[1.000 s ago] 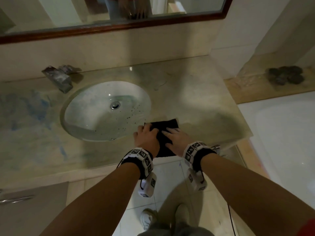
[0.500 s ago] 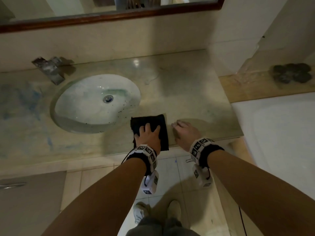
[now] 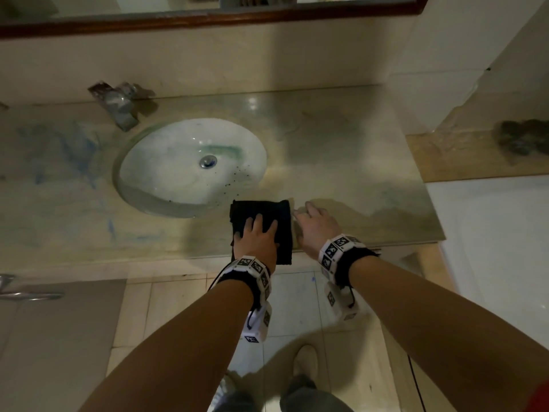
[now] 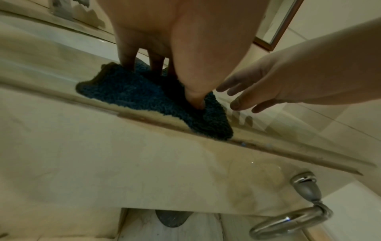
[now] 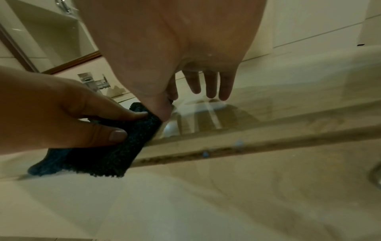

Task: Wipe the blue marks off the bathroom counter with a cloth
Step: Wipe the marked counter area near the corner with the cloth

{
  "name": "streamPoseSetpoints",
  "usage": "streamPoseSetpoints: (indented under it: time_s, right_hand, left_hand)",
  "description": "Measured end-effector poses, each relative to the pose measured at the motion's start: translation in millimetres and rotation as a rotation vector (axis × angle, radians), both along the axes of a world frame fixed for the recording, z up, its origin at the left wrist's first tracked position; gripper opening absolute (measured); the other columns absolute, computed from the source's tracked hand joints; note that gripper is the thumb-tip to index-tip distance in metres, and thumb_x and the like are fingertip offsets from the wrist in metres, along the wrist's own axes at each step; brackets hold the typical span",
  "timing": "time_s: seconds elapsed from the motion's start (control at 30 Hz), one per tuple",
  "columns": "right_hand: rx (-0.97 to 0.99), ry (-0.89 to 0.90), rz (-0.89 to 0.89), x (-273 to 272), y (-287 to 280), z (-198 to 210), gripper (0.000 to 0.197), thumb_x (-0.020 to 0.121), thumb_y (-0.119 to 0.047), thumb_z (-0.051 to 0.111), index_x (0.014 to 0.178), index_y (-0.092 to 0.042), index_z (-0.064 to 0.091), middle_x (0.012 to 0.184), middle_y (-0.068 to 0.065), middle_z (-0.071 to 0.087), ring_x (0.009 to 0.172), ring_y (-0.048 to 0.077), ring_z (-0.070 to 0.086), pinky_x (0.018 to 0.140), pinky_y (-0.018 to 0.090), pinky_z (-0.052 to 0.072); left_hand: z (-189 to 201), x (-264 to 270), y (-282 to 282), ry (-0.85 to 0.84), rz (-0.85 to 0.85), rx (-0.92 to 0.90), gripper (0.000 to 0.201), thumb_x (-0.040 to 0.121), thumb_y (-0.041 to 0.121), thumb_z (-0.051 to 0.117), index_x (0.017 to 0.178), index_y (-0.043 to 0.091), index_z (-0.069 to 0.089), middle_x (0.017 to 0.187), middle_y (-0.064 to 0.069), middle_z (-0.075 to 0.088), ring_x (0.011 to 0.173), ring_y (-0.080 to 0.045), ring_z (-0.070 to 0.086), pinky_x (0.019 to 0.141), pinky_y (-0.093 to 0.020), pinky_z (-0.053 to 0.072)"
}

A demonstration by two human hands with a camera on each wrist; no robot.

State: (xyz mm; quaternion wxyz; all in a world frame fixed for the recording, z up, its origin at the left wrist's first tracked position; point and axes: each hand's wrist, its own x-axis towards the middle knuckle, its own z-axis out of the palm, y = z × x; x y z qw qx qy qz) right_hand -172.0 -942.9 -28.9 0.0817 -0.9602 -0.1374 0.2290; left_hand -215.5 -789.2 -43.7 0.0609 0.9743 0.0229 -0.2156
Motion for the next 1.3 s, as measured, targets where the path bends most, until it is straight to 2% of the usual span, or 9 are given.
streamPoseSetpoints:
  time_s: [0.13,0.33,0.47,0.57,0.87,1.03,1.1,1.2,1.3]
  right_hand:
    - [-0.019,0.021,0.015,-4.4,42.9,-2.2,0.061,0.092,-0.021,0.050,0.149,-0.025,0.030,0.162,0.008,0.006,0.144,0.037,0.015,0.114,0.049,0.027]
    - [-0.092,0.067,-0.093,-18.3,104.7,-5.2,0.066,0.093,-0.045,0.050,0.151,-0.031,0.021,0.162,0.010,0.001,0.144,0.046,0.007,0.116,0.054,0.020]
    - [-0.130,0.078,-0.120,-22.1,140.0,-6.4,0.070,0.092,-0.054,0.048,0.150,-0.032,0.017,0.162,0.012,-0.007,0.144,0.048,0.000,0.115,0.058,0.017]
    - [-0.174,0.148,-0.166,-20.7,161.4,-7.1,0.081,0.088,-0.059,0.051,0.151,-0.034,0.007,0.161,0.013,-0.014,0.143,0.050,-0.007,0.114,0.063,0.012]
    - [-0.181,0.255,-0.262,-17.2,169.8,-9.6,0.093,0.085,-0.065,0.050,0.151,-0.041,-0.010,0.159,0.007,-0.026,0.144,0.045,-0.017,0.114,0.065,0.007]
    - [-0.192,0.233,-0.312,-16.6,165.1,-10.6,0.114,0.078,-0.074,0.053,0.154,-0.021,-0.013,0.161,0.002,-0.022,0.147,0.037,-0.014,0.119,0.055,0.008]
    - [-0.196,0.229,-0.323,-13.7,164.5,-12.0,0.118,0.076,-0.075,0.055,0.154,-0.019,-0.013,0.161,0.001,-0.022,0.148,0.036,-0.013,0.119,0.054,0.009]
    - [-0.207,0.232,-0.328,-8.6,164.9,-12.1,0.119,0.073,-0.077,0.058,0.155,-0.022,-0.009,0.162,0.002,-0.019,0.148,0.037,-0.010,0.119,0.055,0.011]
    - [-0.214,0.240,-0.374,-7.1,165.8,-9.8,0.119,0.068,-0.077,0.062,0.154,-0.031,-0.007,0.162,0.005,-0.018,0.147,0.041,-0.008,0.115,0.062,0.016]
  left_hand:
    - [-0.6,-10.9,41.3,0.009,0.008,0.012,0.062,0.099,0.039,0.044,0.153,0.033,0.012,0.162,-0.004,0.000,0.148,-0.028,0.001,0.118,-0.050,0.018]
    - [-2.4,-26.7,113.1,0.020,0.043,0.005,0.060,0.101,0.037,0.040,0.153,0.032,0.011,0.162,-0.003,-0.003,0.149,-0.028,-0.001,0.118,-0.049,0.017]
    - [-3.2,-33.5,155.0,0.011,0.047,0.001,0.058,0.101,0.037,0.039,0.153,0.030,0.013,0.163,-0.002,-0.003,0.149,-0.028,0.000,0.117,-0.050,0.019]
    - [-6.0,-41.4,190.7,-0.017,0.060,0.012,0.057,0.101,0.037,0.040,0.152,0.029,0.015,0.162,-0.003,0.001,0.149,-0.028,0.002,0.117,-0.049,0.021]
    - [-9.1,-47.1,267.2,-0.006,0.080,0.036,0.054,0.102,0.040,0.032,0.153,0.029,0.015,0.163,-0.002,0.002,0.149,-0.027,0.005,0.116,-0.047,0.024]
    - [-8.4,-44.2,299.3,0.046,0.105,0.063,0.057,0.102,0.042,0.032,0.154,0.027,0.014,0.163,-0.003,0.001,0.149,-0.028,0.005,0.117,-0.046,0.023]
    - [-5.7,-43.3,310.1,0.055,0.110,0.067,0.057,0.102,0.043,0.032,0.154,0.027,0.015,0.163,-0.003,0.001,0.149,-0.028,0.005,0.118,-0.045,0.022]
    - [-3.0,-41.6,318.9,0.056,0.114,0.067,0.057,0.102,0.044,0.031,0.154,0.028,0.014,0.163,-0.002,0.001,0.149,-0.027,0.005,0.119,-0.043,0.020]
    - [-6.9,-40.7,320.0,0.041,0.117,0.084,0.058,0.102,0.044,0.031,0.155,0.028,0.012,0.163,-0.003,0.002,0.149,-0.028,0.006,0.119,-0.044,0.020]
